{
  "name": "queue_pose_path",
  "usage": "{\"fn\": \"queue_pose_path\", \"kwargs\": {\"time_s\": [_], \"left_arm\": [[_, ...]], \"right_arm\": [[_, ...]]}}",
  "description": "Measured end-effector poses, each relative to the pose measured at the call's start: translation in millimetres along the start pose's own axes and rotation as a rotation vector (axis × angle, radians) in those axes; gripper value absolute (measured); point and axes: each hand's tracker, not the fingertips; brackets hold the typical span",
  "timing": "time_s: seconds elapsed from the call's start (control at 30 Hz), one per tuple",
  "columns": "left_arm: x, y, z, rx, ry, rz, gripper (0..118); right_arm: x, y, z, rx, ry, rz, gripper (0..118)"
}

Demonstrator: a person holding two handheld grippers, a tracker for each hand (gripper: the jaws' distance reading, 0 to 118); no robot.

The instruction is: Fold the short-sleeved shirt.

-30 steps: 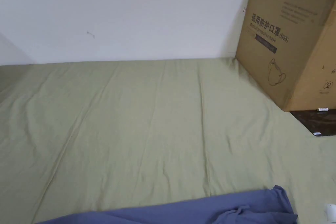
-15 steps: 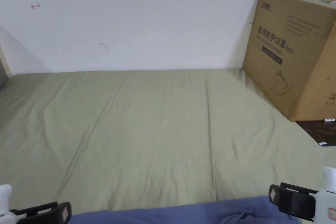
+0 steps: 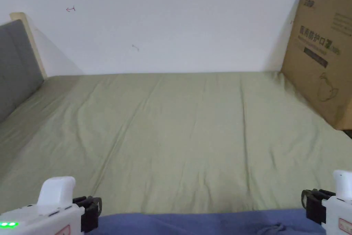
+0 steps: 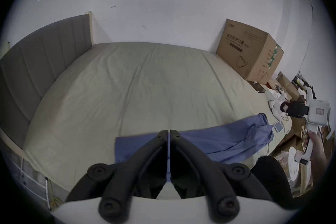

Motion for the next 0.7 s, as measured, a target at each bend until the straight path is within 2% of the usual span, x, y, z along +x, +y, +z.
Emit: {"fn": "queue_pose_path", "kwargs": {"time_s": [0.1, 0.13, 0.23, 0.33, 0.37, 0.43, 0.53, 0.6, 0.7], "left_arm": [[-62, 7, -12, -0.068, -0.080, 0.183, 6], [-78, 8, -14, -0.089, -0.138, 0.254, 20], [-135, -2, -33, -0.147, -0.296, 0.440, 87], [-171, -23, -52, -0.162, -0.291, 0.446, 99], [-178, -28, -60, -0.181, -0.294, 0.448, 108], [-180, -41, -72, -0.227, -0.391, 0.530, 117], [-204, -64, -106, -0.287, -0.537, 0.701, 117], [-209, -78, -126, -0.298, -0.600, 0.757, 117], [-205, -90, -146, -0.220, -0.781, 0.788, 117]], "right_arm": [[1, 0, -1, -0.019, 0.002, 0.008, 0], [2, -2, -2, -0.030, 0.008, -0.002, 0], [-5, -4, -2, -0.063, 0.017, -0.026, 0], [-8, -7, -12, -0.096, -0.001, 0.002, 0], [-11, -7, -13, -0.104, -0.010, 0.028, 0], [-17, -6, -16, -0.122, -0.015, 0.064, 0], [-22, -2, -21, -0.144, -0.021, 0.081, 0], [-16, 5, -28, -0.150, -0.026, 0.087, 0], [-20, 12, -30, -0.153, -0.034, 0.082, 0]]}}
